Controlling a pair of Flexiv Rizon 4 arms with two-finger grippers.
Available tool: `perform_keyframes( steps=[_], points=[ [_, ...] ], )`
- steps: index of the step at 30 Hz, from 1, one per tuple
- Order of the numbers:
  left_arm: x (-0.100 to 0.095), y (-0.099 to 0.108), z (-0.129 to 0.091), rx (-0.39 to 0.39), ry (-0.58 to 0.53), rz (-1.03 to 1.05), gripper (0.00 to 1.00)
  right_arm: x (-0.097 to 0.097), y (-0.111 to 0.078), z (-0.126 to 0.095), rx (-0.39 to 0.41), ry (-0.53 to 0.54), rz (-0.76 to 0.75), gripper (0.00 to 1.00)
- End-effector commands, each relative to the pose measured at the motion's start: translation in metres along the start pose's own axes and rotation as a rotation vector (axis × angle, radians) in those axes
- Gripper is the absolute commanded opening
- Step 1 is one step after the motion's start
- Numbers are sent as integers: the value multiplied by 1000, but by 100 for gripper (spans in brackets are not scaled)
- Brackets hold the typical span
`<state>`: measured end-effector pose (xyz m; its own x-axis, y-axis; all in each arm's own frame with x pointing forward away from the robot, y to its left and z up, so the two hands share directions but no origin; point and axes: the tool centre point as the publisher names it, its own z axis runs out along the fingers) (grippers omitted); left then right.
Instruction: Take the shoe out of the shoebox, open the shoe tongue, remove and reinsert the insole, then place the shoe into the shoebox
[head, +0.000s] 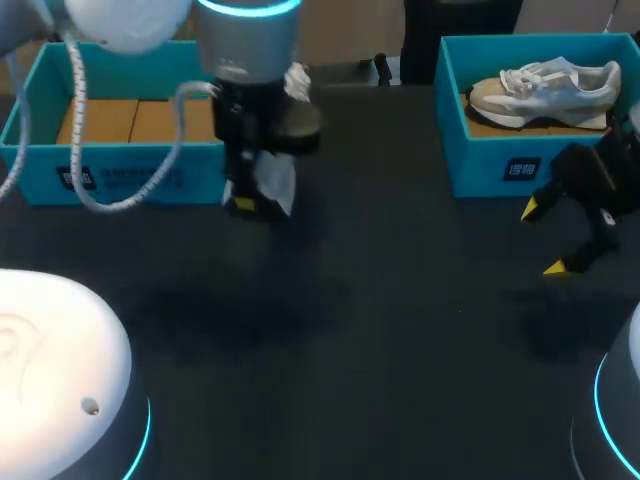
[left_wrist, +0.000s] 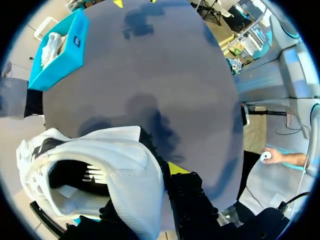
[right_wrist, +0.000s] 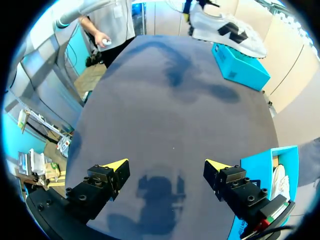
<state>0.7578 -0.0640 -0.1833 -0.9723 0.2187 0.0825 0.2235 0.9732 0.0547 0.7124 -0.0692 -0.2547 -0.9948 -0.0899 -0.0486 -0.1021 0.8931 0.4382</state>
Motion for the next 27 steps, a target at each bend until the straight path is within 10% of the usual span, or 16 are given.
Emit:
perform_keyframes(
  steps=[1,8,27],
  points=[
    [-22,36,1,93,14,-23,0,0,0,0,2,0,1,100],
    [-53,60,7,42,52,-71,0,0,0,0,2,0,1,100],
    [-53,60,7,42,52,-71,0,0,0,0,2,0,1,100]
  ],
)
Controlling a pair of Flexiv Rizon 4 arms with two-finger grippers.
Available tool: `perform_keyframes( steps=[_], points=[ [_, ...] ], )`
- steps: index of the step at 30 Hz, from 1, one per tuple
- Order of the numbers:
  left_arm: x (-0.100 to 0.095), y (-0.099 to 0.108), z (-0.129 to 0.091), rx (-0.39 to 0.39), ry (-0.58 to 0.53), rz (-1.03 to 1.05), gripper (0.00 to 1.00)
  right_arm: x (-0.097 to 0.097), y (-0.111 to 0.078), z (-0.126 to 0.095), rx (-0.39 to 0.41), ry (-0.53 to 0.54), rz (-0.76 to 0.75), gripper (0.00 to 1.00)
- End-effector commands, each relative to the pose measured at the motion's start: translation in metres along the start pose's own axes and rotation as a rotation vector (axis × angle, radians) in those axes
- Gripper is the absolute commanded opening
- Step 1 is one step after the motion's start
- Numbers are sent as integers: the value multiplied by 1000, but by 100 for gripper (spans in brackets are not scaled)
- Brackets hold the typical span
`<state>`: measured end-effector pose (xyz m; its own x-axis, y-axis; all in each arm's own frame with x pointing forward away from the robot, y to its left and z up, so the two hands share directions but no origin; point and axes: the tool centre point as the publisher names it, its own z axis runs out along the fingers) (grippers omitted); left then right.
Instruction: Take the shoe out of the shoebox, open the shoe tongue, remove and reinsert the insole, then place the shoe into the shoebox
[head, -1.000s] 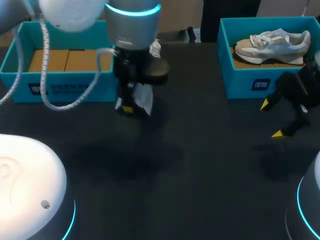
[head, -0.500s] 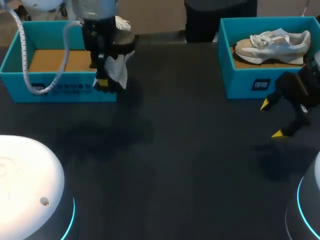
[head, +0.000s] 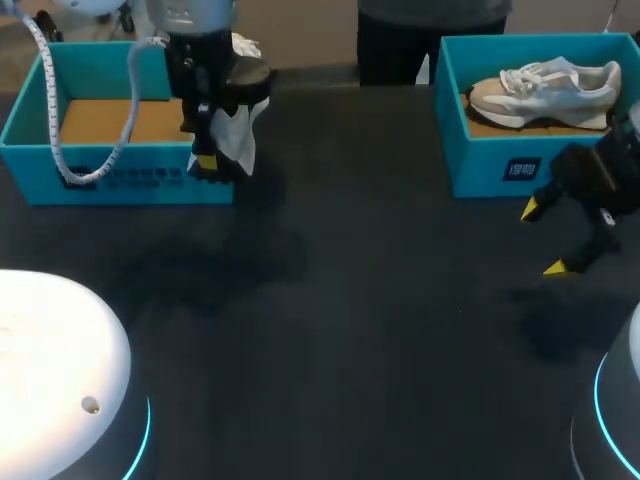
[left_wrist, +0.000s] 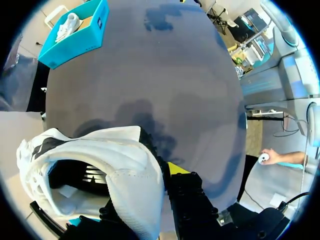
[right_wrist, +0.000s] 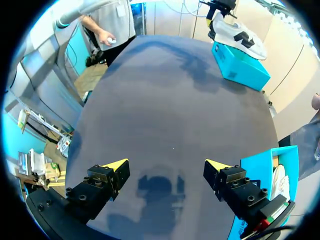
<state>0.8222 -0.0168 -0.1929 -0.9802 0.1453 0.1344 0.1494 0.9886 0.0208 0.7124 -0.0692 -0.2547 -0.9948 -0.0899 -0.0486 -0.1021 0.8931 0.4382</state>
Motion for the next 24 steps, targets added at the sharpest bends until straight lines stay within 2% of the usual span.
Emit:
perform_keyframes(
  steps=[1,5,12,19,24],
  points=[
    [0,0,-1,0,-2,0,0,0,0,0,2,0,0,100],
    [-3,6,-2,-9,8,38,0,0,0,0,2,0,0,100],
    [-30,49,-8,-9,-20,56,0,0,0,0,2,0,0,100],
    [-48,98,-18,40,5,77,0,0,0,0,2,0,0,100],
    [-57,135,-23,13,16,54,0,0,0,0,2,0,0,100]
  ],
)
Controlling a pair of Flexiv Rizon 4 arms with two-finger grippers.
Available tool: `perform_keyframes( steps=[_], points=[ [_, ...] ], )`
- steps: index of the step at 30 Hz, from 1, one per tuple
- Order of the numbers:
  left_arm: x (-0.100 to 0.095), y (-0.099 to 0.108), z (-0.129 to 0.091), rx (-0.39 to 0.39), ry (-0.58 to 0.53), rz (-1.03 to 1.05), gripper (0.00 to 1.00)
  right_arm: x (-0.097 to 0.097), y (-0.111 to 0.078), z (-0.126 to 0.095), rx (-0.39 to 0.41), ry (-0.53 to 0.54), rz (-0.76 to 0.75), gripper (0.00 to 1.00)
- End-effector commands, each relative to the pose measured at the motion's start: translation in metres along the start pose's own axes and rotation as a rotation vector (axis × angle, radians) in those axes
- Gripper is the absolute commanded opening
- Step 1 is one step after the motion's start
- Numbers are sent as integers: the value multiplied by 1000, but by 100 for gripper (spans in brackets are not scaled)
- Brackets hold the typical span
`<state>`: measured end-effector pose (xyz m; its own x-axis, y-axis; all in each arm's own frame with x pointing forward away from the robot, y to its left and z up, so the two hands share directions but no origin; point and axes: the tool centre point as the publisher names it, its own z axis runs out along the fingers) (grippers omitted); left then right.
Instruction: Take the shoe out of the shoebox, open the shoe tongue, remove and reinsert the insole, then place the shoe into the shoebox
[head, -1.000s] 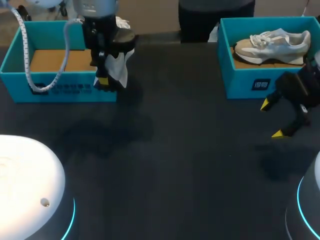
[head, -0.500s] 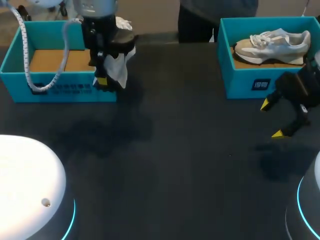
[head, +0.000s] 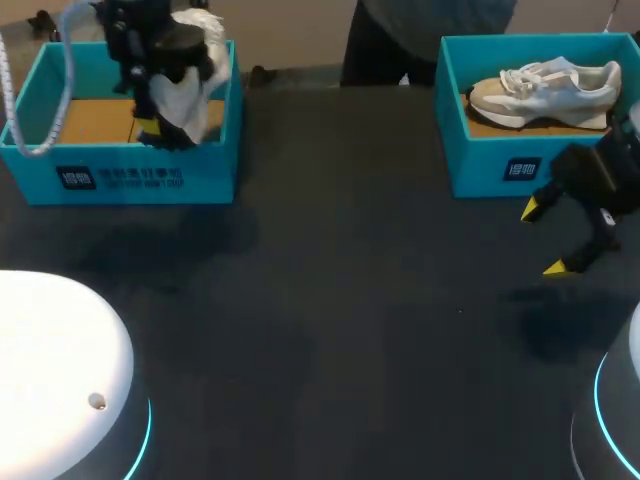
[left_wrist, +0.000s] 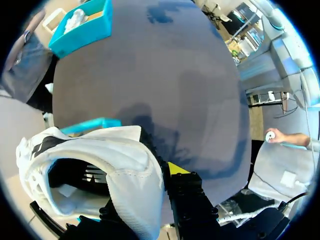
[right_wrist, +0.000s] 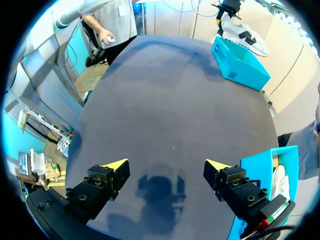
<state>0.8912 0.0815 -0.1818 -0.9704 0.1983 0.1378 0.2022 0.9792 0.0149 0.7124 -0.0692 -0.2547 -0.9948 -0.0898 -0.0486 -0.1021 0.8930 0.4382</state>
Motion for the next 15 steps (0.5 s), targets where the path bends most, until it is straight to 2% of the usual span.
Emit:
perform_keyframes(
  steps=[1,5,7,10,11,14,15],
  points=[
    [-5,34,-7,8,23,11,0,0,0,0,2,0,0,100],
    [-10,65,-6,-21,33,-5,0,0,0,0,2,0,0,100],
    [-12,81,-5,-4,37,32,0,0,0,0,2,0,0,100],
    [-17,101,-2,-33,46,20,0,0,0,0,2,0,0,100],
    [-18,109,-2,-6,40,30,0,0,0,0,2,0,0,100],
    [-21,129,-2,-44,35,16,0,0,0,0,2,0,0,100],
    [-23,136,-1,-28,43,34,0,0,0,0,2,0,0,100]
  ],
)
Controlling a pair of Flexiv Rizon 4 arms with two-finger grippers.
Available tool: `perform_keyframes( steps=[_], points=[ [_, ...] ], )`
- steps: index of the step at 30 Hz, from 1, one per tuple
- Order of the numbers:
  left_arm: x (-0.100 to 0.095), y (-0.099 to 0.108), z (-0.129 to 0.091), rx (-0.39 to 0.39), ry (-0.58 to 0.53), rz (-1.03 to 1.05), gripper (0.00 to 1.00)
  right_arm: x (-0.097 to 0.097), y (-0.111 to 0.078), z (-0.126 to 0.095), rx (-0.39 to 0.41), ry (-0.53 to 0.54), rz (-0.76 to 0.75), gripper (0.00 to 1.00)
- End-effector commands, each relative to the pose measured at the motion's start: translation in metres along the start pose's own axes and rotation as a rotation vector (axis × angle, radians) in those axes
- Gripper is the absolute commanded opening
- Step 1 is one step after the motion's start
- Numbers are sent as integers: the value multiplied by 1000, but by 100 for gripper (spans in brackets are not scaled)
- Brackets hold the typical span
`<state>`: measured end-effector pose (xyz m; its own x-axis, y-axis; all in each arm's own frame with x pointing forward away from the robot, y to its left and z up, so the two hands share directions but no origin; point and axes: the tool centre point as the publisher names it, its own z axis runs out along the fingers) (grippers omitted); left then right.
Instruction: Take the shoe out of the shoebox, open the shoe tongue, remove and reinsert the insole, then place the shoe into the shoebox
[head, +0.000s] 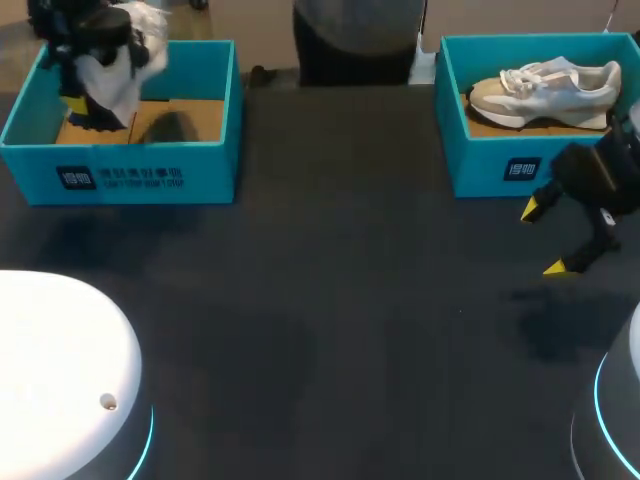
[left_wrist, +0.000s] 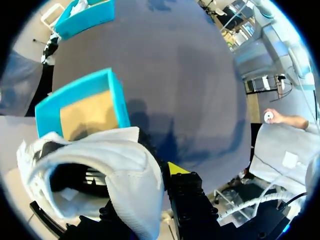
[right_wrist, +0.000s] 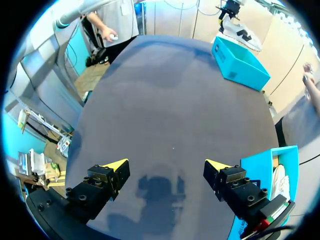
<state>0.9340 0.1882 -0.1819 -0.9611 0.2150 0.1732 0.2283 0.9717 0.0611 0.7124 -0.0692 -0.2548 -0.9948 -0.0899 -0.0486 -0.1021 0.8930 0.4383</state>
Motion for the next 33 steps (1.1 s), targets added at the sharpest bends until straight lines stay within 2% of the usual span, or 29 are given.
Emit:
perform_keyframes(
  steps=[1,4,10,14,33],
  points=[
    [-4,33,1,1,-2,-12,0,0,0,0,2,0,1,100],
    [-9,54,0,16,-8,-2,0,0,0,0,2,0,1,100],
    [-16,75,-7,-6,-1,-5,0,0,0,0,2,0,1,100],
    [-17,77,-9,-34,26,-2,0,0,0,0,2,0,1,100],
    [-17,77,-9,-34,26,-2,0,0,0,0,2,0,1,100]
  ],
)
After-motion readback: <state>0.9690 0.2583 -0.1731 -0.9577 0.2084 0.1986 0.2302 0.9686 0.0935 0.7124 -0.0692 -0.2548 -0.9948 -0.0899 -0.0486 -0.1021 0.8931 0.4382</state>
